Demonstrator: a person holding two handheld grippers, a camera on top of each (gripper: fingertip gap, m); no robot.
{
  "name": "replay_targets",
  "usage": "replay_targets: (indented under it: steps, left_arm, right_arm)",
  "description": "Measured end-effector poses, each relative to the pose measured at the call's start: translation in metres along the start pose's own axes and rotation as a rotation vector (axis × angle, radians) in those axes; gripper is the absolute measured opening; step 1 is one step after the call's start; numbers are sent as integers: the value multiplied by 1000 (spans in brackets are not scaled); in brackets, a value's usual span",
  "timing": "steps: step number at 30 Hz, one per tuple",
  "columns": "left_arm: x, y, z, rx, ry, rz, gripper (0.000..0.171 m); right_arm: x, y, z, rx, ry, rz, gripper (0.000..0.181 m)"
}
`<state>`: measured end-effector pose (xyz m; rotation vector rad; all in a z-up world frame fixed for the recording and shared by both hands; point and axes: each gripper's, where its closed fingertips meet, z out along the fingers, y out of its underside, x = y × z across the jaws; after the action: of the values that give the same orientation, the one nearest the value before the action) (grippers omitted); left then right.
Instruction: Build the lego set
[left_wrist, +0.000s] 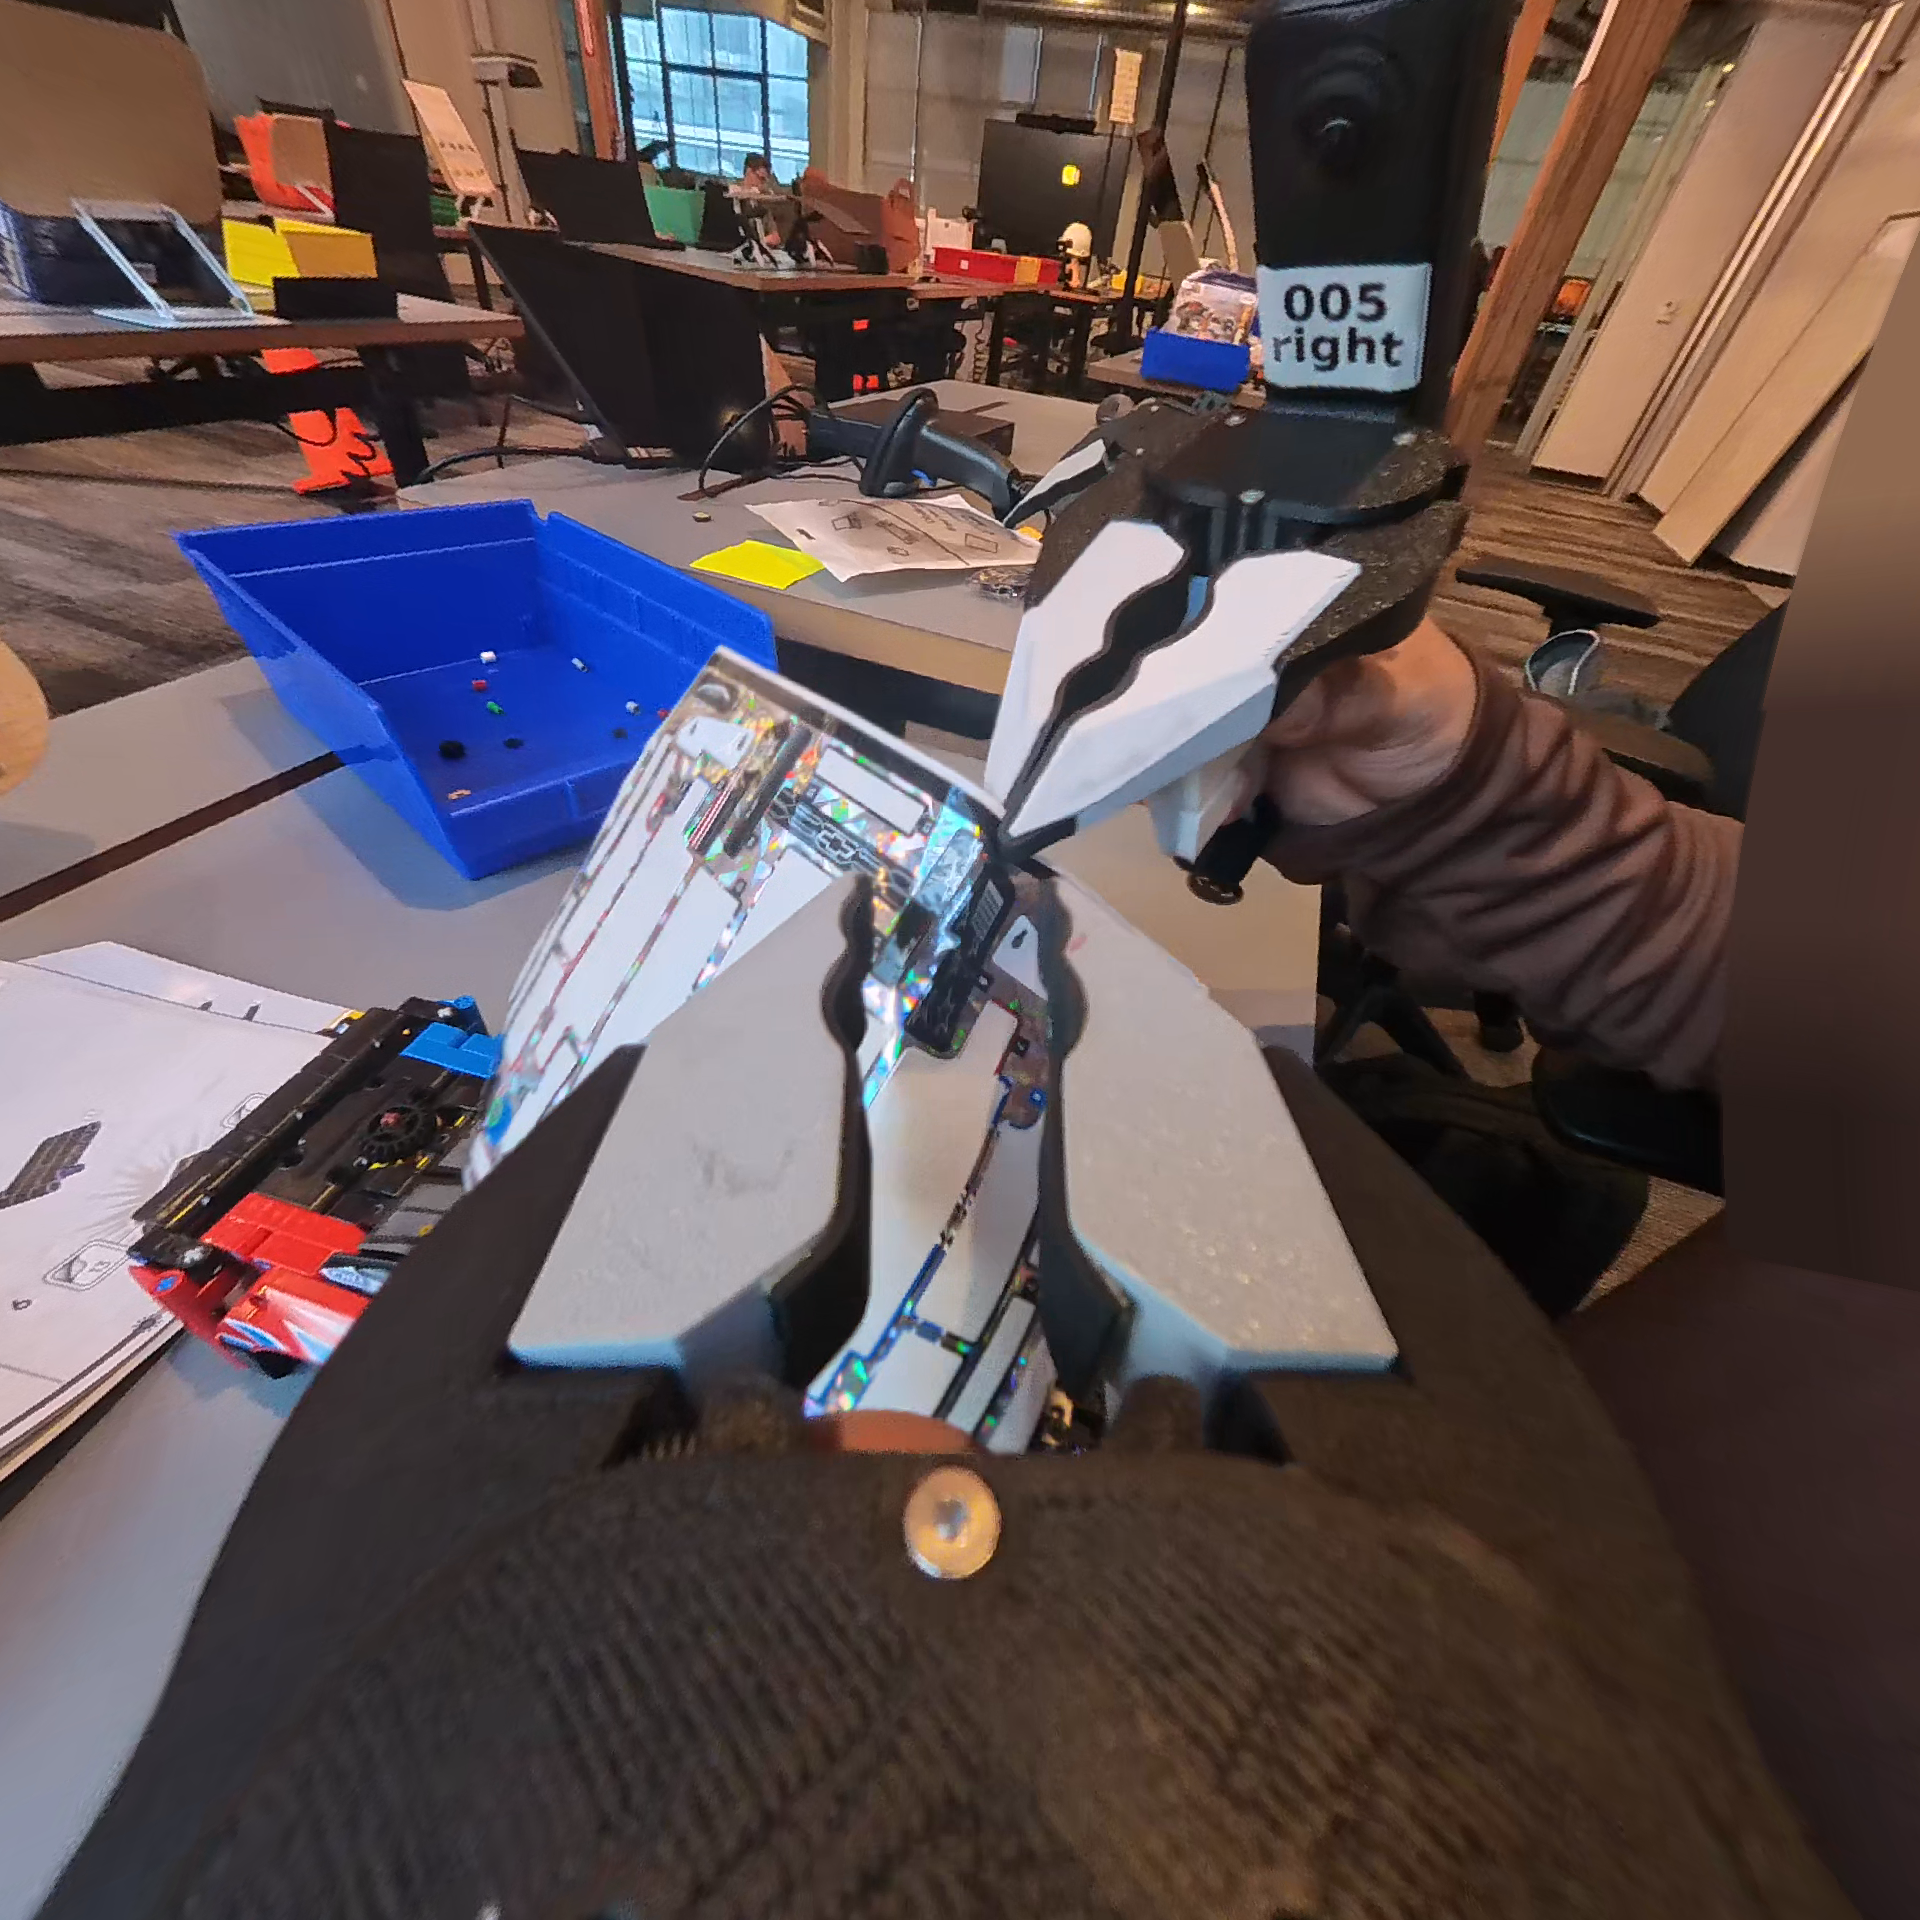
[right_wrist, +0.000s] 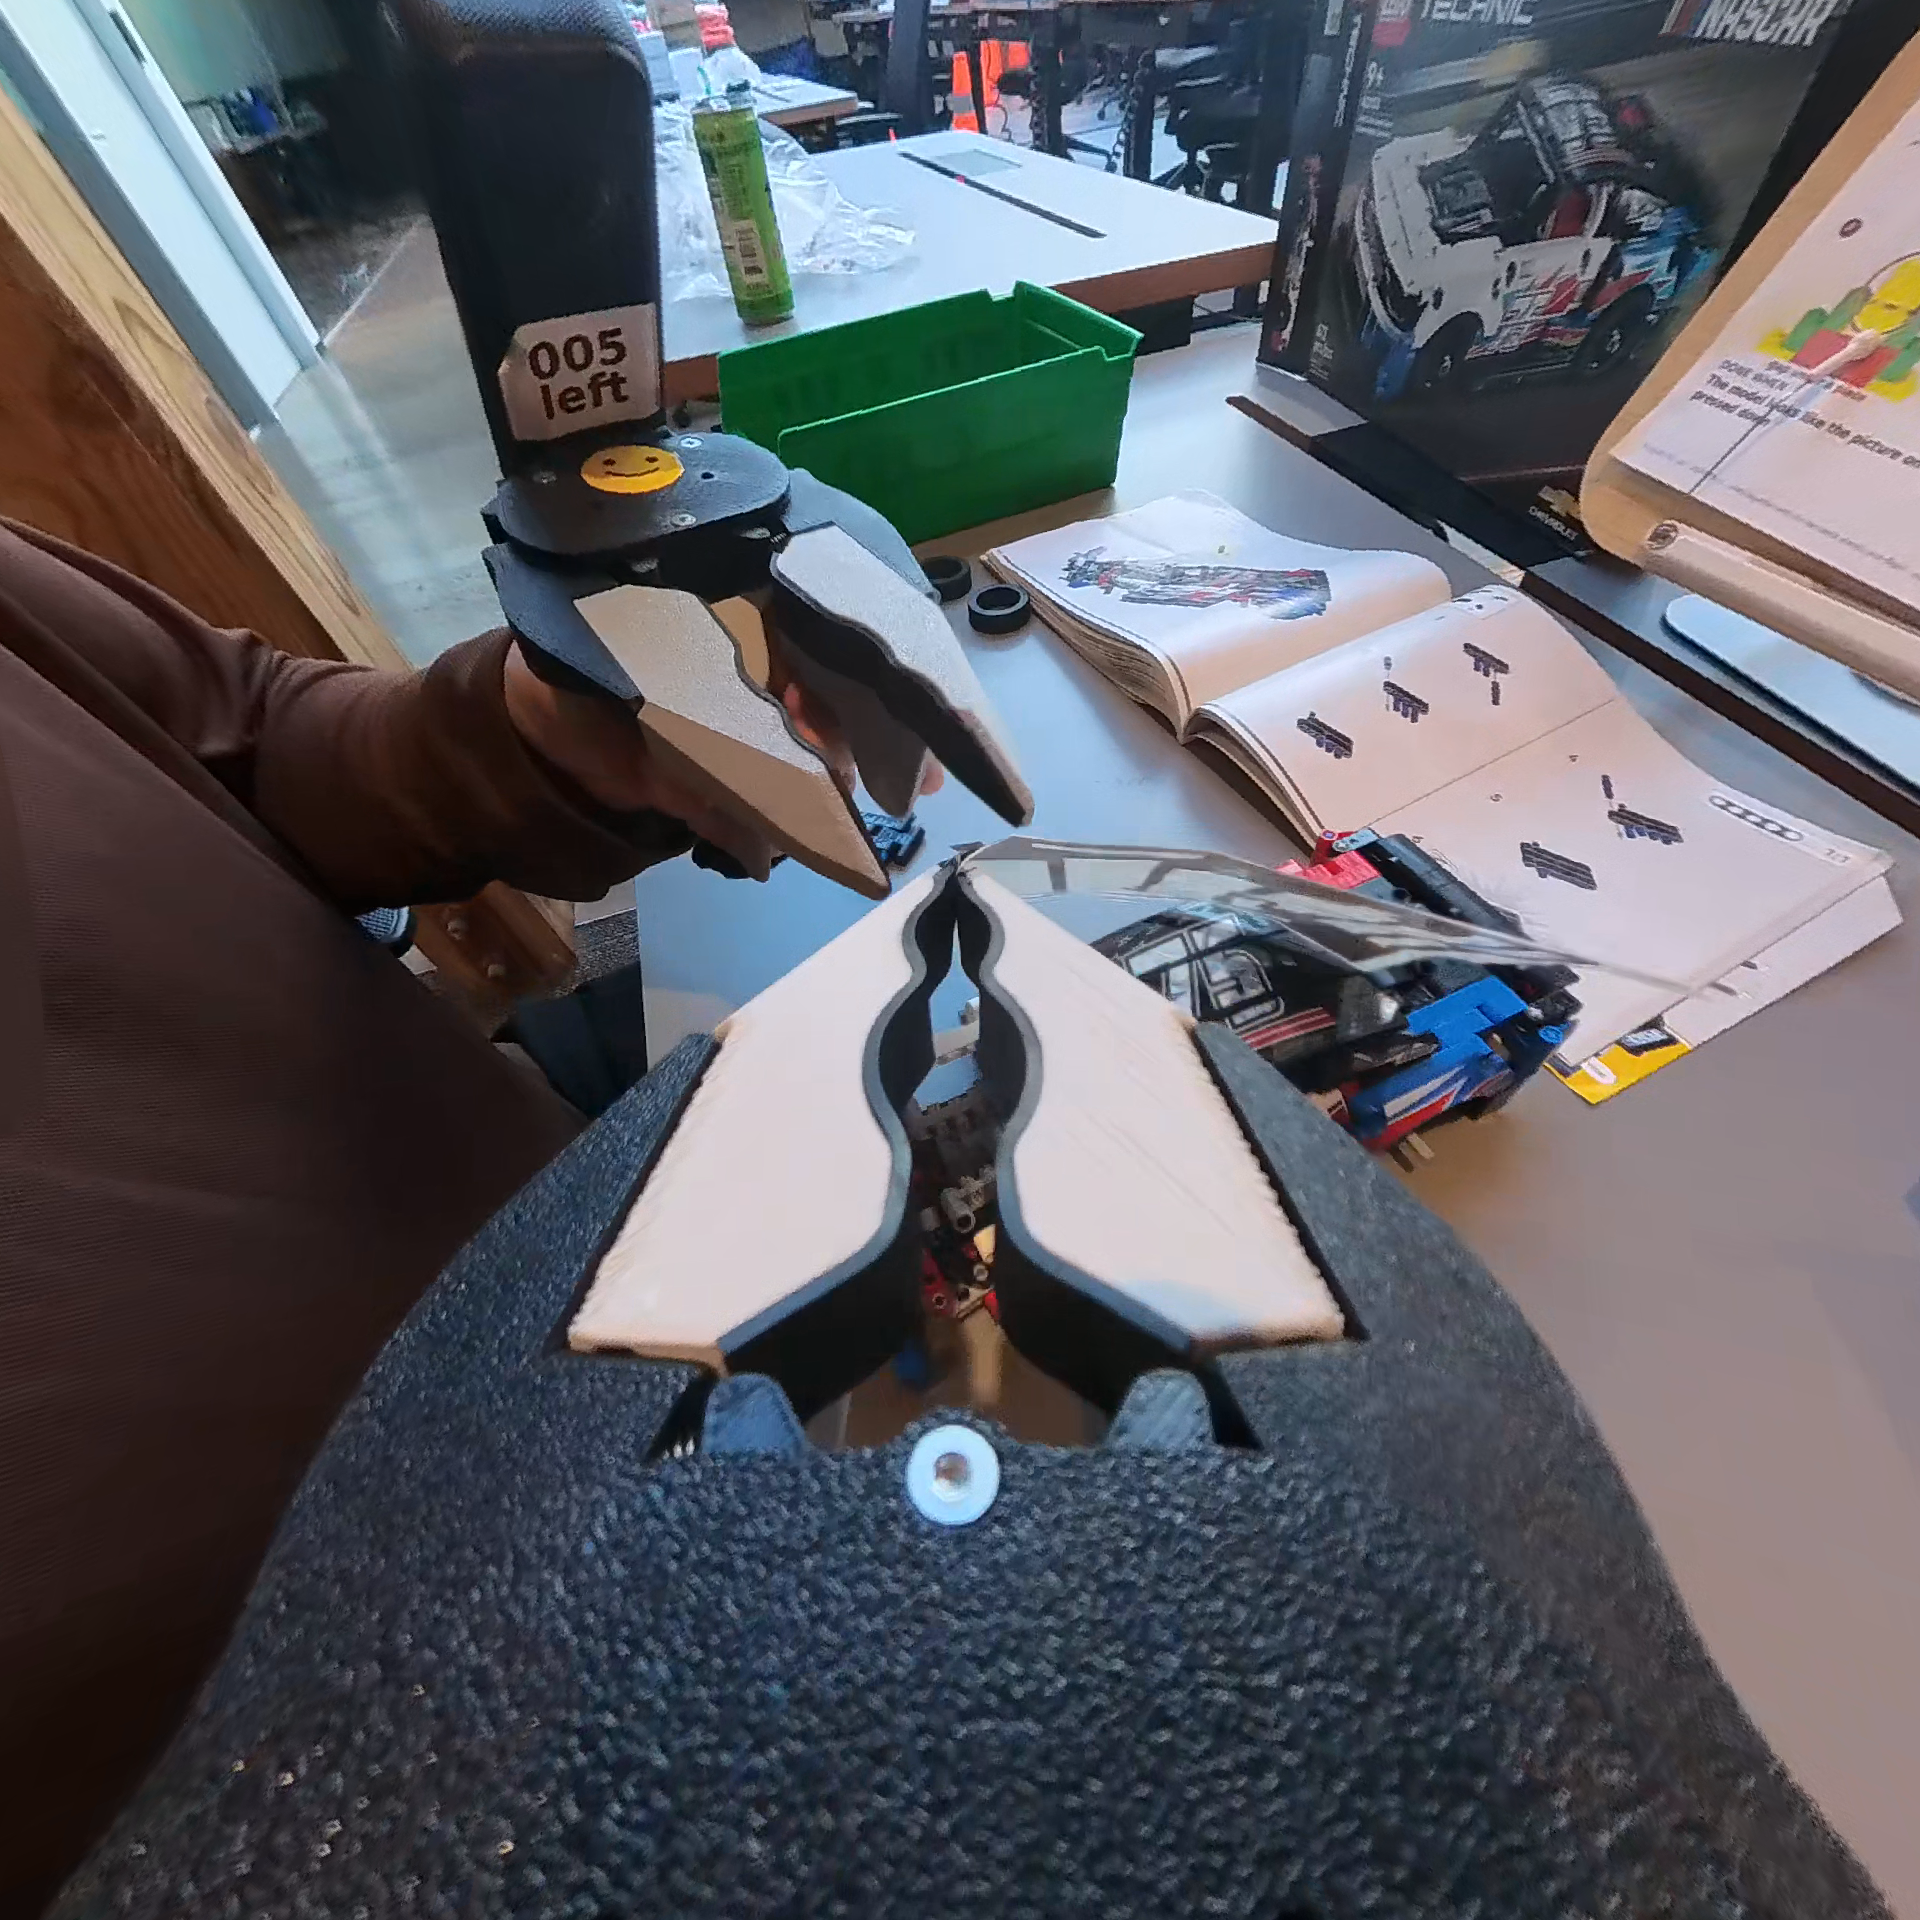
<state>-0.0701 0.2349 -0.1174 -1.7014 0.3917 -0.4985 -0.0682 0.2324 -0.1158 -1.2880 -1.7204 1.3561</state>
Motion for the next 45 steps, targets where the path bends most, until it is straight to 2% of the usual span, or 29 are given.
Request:
replay_targets:
  steps: [5, 16, 22, 28, 45]
  left_arm:
    - [-2, 0, 0, 6, 9, -5, 16]
    - [-7, 4, -3, 15, 8, -38, 13]
    - [-7, 5, -6, 29, 1, -27, 0]
    - [-6, 7, -4, 24, 10, -54, 4]
    - [-5, 6, -1, 47, 15, -85, 0]
  right_arm:
    - [-3, 0, 3, -6, -11, -26, 0]
    - [-3, 5, 8, -22, -12, -25, 0]
    - [-4, 5, 8, -21, -18, -16, 0]
    - [-4, 6, 9, -27, -13, -21, 0]
    - [-2, 7, 9, -28, -7, -17, 0]
